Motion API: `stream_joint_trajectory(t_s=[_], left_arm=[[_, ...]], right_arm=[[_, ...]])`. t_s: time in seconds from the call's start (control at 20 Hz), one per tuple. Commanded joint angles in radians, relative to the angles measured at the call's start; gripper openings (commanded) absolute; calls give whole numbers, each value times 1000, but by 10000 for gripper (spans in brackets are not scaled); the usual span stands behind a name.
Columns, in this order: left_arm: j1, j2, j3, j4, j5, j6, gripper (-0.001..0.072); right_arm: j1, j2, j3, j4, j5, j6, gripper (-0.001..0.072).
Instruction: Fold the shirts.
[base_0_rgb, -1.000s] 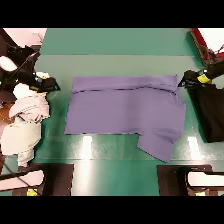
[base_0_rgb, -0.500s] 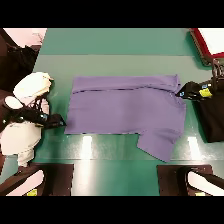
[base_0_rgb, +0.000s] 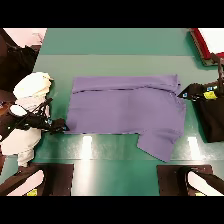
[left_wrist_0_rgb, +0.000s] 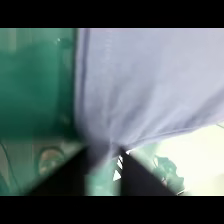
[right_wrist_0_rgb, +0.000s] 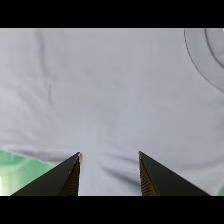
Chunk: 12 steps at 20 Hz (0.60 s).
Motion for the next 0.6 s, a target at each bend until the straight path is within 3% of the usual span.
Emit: stream_joint_trajectory(t_s=[0.0, 0.15, 0.35, 0.55], left_arm=[[0, -1, 3, -42, 23, 14, 22], [0, -1, 70, -46, 14, 27, 21], [0, -1, 157, -47, 2, 29, 22], [0, -1, 166, -50, 11, 29, 22]], right_arm=[[-14, 7, -6, -69, 74, 6, 409], [-114, 40, -135, -97, 120, 17, 409], [-320, 121, -462, -114, 127, 26, 413], [-357, 182, -664, -69, 42, -11, 414]])
